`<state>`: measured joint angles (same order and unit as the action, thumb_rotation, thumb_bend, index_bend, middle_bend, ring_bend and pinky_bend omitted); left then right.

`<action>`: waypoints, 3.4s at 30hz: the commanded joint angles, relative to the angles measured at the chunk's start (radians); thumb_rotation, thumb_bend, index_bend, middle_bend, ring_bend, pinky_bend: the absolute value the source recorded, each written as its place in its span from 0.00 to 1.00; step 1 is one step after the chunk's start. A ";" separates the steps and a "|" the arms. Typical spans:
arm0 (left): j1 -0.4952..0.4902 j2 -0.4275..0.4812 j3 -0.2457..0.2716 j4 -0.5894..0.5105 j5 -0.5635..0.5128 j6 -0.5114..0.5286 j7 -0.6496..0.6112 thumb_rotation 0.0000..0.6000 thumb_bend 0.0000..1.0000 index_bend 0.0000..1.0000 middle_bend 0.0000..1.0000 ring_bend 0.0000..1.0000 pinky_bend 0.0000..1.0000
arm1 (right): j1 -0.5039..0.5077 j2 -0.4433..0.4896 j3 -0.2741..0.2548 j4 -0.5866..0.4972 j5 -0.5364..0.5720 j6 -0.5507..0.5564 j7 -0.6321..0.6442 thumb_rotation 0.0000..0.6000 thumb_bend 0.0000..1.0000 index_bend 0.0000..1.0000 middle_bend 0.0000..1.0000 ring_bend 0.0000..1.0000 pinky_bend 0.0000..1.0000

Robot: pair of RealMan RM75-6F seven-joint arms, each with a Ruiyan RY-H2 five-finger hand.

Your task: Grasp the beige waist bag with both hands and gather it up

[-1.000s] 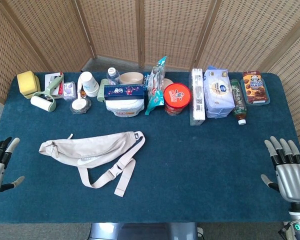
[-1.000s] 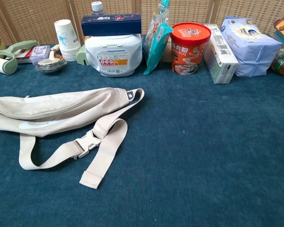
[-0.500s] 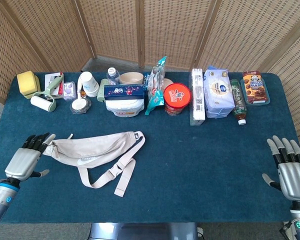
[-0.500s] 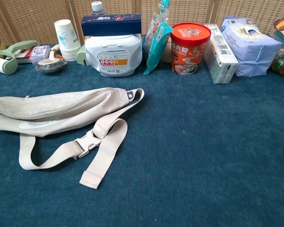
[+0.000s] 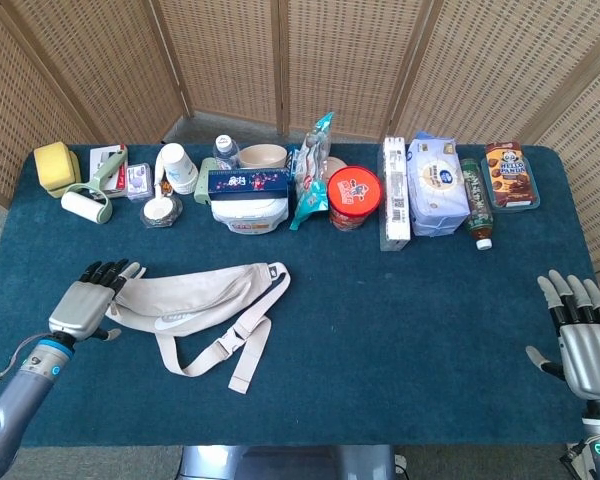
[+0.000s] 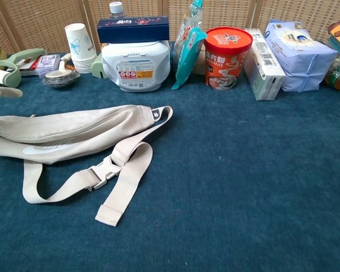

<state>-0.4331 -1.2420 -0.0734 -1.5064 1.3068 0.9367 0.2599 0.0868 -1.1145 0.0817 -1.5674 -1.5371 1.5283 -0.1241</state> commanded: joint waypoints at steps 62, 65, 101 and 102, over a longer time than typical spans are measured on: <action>-0.327 -0.117 -0.151 -0.439 -0.410 0.068 0.512 1.00 0.07 0.66 0.63 0.62 0.61 | 0.200 0.041 -0.028 -0.275 -0.078 -0.293 -0.047 1.00 0.00 0.00 0.00 0.00 0.00; -0.371 -0.142 -0.157 -0.459 -0.471 0.081 0.558 1.00 0.07 0.66 0.63 0.61 0.61 | 0.214 0.030 -0.022 -0.279 -0.063 -0.310 -0.050 1.00 0.00 0.00 0.00 0.00 0.00; -0.679 -0.469 -0.233 -0.414 -0.684 0.281 0.604 1.00 0.06 0.65 0.61 0.59 0.60 | 0.318 -0.115 -0.040 -0.307 -0.040 -0.418 -0.001 1.00 0.00 0.00 0.01 0.00 0.05; -0.680 -0.471 -0.233 -0.416 -0.687 0.282 0.600 1.00 0.06 0.65 0.61 0.59 0.61 | 0.320 -0.125 -0.040 -0.294 -0.036 -0.417 0.016 1.00 0.00 0.00 0.04 0.00 0.09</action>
<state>-1.1119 -1.7108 -0.3062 -1.9219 0.6215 1.2175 0.8623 0.4009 -1.2221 0.0387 -1.8822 -1.5728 1.1075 -0.1319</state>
